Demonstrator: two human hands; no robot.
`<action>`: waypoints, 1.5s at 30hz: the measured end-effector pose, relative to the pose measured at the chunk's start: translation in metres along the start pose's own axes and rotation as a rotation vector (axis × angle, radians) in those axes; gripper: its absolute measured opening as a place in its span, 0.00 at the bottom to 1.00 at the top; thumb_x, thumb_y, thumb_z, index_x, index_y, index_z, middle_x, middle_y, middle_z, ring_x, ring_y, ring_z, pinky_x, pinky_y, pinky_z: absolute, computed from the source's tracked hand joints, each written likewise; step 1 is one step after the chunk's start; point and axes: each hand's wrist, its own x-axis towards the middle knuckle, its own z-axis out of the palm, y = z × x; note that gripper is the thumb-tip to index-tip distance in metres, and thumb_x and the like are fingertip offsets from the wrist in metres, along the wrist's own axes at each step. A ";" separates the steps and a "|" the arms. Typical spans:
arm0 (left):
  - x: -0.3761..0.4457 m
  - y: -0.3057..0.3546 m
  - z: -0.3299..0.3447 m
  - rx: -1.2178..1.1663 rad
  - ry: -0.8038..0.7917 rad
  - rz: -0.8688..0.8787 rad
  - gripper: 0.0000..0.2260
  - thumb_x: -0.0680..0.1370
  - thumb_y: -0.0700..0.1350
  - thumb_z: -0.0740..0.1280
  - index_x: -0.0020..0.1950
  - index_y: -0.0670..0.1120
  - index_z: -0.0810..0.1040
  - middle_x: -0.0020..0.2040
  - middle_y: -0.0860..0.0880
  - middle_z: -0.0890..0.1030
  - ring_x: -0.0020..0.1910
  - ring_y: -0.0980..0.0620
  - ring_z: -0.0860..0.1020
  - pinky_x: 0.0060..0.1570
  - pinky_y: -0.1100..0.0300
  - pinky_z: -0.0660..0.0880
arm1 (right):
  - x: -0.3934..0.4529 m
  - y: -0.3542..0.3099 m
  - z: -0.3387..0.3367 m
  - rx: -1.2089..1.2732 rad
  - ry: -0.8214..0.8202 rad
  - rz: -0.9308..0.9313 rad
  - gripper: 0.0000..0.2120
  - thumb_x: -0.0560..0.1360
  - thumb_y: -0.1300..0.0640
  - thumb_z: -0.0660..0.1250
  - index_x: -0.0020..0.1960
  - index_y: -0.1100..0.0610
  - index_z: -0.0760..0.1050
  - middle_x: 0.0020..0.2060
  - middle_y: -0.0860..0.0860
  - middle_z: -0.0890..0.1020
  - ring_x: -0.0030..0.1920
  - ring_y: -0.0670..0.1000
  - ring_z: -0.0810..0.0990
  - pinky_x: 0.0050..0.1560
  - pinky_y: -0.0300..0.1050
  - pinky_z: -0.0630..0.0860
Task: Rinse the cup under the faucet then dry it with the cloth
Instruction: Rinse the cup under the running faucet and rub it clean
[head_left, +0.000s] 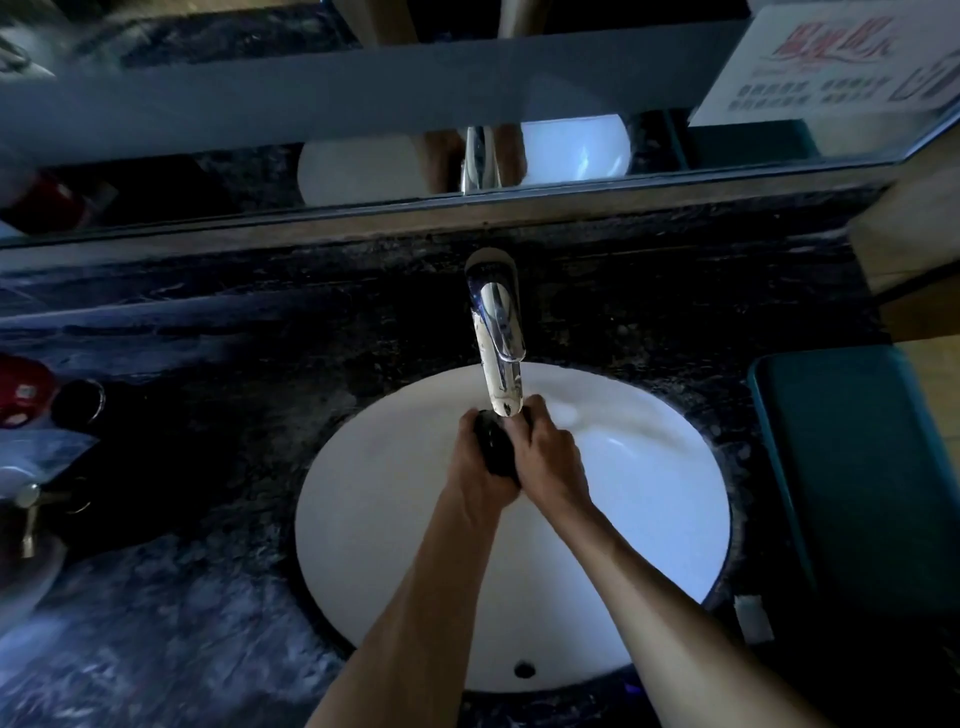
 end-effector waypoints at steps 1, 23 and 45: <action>0.001 -0.002 0.000 0.005 -0.001 -0.004 0.20 0.83 0.55 0.56 0.43 0.44 0.77 0.33 0.45 0.81 0.40 0.46 0.80 0.43 0.55 0.75 | 0.002 0.000 0.000 0.006 0.037 0.010 0.09 0.82 0.40 0.52 0.51 0.44 0.64 0.48 0.59 0.83 0.52 0.65 0.80 0.43 0.51 0.70; 0.020 -0.012 -0.006 0.319 0.105 0.427 0.13 0.82 0.54 0.67 0.46 0.47 0.84 0.38 0.47 0.85 0.40 0.46 0.83 0.46 0.53 0.78 | 0.008 0.003 0.003 0.173 -0.079 -0.052 0.21 0.77 0.36 0.60 0.66 0.43 0.67 0.57 0.53 0.77 0.54 0.54 0.79 0.52 0.52 0.78; 0.013 -0.007 -0.011 0.417 0.020 0.394 0.29 0.76 0.61 0.68 0.50 0.32 0.79 0.37 0.32 0.77 0.29 0.39 0.77 0.26 0.57 0.73 | 0.009 0.005 -0.005 0.698 -0.125 0.341 0.15 0.80 0.53 0.50 0.44 0.60 0.70 0.30 0.59 0.75 0.23 0.54 0.73 0.25 0.42 0.66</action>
